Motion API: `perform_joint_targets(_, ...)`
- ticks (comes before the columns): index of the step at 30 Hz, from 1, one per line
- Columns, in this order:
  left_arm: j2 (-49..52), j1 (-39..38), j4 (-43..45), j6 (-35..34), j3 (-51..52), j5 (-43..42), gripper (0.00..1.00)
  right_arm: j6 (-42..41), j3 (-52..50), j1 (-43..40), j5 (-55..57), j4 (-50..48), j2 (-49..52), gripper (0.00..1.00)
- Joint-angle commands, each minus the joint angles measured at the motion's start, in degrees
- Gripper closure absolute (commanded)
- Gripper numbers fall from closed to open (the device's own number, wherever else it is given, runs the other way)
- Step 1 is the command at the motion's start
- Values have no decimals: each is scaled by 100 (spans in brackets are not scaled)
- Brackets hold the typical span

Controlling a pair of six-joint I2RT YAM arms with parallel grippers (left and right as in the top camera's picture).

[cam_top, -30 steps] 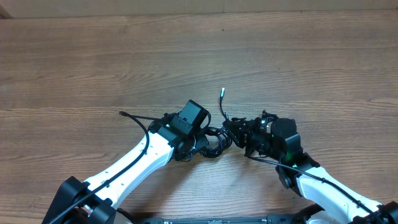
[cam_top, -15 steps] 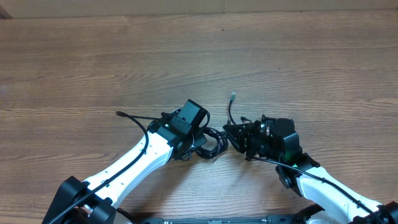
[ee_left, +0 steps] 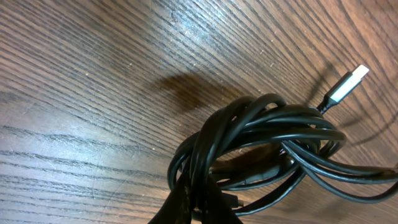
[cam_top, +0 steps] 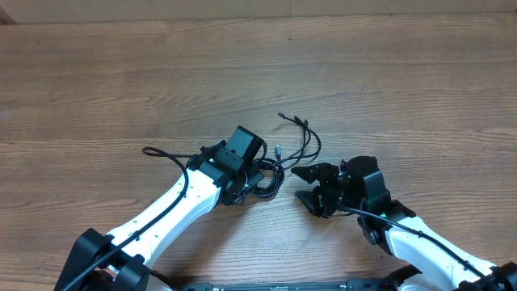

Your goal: Untangle cables

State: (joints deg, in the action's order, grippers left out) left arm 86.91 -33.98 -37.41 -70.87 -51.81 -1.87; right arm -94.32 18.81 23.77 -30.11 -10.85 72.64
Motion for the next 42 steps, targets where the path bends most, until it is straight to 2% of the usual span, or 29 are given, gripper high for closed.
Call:
perform_joint_targets(1, -2, 31, 22, -302, 35, 79, 95, 42, 74, 24, -2, 164, -7, 33)
perform_joint_targets(7, -2, 31, 28, -610, 35, 20, 95, 758, 74, 24, 9, 243, -7, 28)
perform_joint_targets(16, -22, 33, 763, -343, 24, -1001, 96, 782, 74, 24, 85, 245, -7, 28)
perform_joint_targets(31, -553, 382, 1123, -258, 22, -2586, 96, 739, 74, 24, 247, 216, -7, 36)
perform_joint_targets(35, -605, 439, 1257, -238, 22, -3032, 96, 737, 74, 24, 326, -46, -7, 38)
perform_joint_targets(38, -603, 439, 1261, -238, 22, -3333, 96, 739, 74, 24, 396, -402, -7, 51)
perform_joint_targets(39, -605, 479, 1307, -238, 22, -3377, 96, 741, 74, 24, 483, -396, -7, 66)
perform_joint_targets(41, -605, 590, 1375, -236, 22, -3375, 96, 743, 74, 24, 503, -330, -7, 79)
perform_joint_targets(42, -605, 647, 1394, -236, 22, -3373, 96, 743, 74, 24, 505, -289, -7, 83)
